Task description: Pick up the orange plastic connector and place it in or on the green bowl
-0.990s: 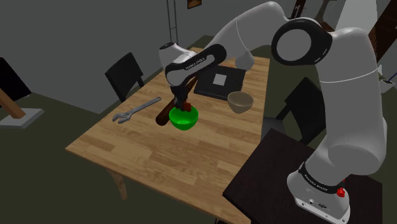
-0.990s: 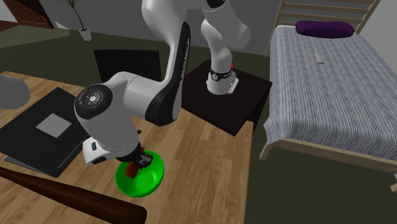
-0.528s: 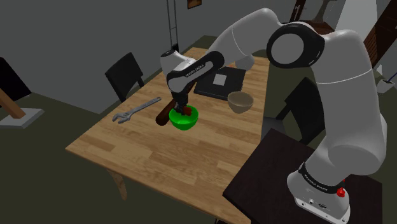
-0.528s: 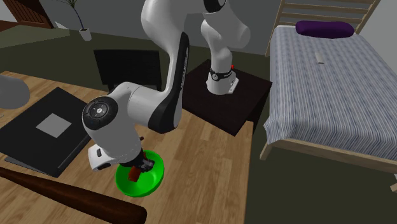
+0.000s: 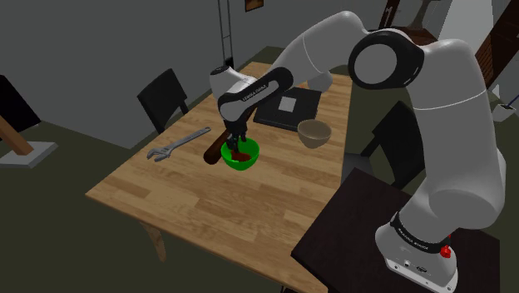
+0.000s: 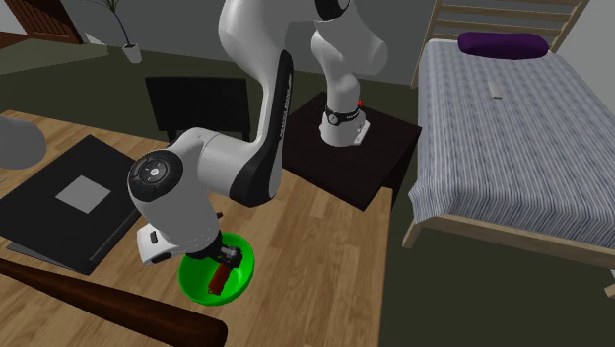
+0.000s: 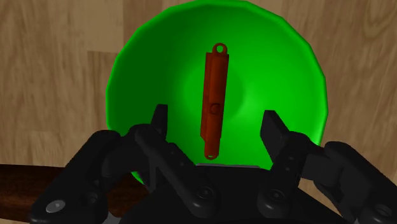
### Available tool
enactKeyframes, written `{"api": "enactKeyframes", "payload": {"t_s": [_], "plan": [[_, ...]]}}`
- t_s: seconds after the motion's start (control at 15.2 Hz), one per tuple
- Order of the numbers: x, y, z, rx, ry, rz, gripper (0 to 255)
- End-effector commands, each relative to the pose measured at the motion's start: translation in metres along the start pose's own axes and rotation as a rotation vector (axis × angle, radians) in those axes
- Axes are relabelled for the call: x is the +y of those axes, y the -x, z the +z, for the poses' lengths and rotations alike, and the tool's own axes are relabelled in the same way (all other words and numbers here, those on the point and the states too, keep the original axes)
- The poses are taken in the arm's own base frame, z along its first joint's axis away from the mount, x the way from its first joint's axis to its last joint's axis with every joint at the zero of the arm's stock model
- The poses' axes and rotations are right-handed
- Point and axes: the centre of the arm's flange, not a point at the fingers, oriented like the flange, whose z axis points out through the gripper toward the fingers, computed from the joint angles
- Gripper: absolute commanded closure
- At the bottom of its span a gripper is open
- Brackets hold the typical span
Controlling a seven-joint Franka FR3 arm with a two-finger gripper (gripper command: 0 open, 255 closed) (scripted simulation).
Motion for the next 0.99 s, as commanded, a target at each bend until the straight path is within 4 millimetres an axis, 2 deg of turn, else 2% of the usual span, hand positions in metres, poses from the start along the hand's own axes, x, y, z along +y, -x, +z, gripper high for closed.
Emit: {"api": "enactKeyframes", "payload": {"t_s": [0.0, 0.2, 0.46, 0.92], "plan": [[0.0, 0.0, 0.0, 0.0, 0.0, 0.0, 0], [0.0, 0.0, 0.0, 0.0, 0.0, 0.0, 0], [0.0, 0.0, -0.05, 0.0, 0.0, 0.0, 0], [0.0, 0.0, -0.05, 0.0, 0.0, 0.0, 0]]}}
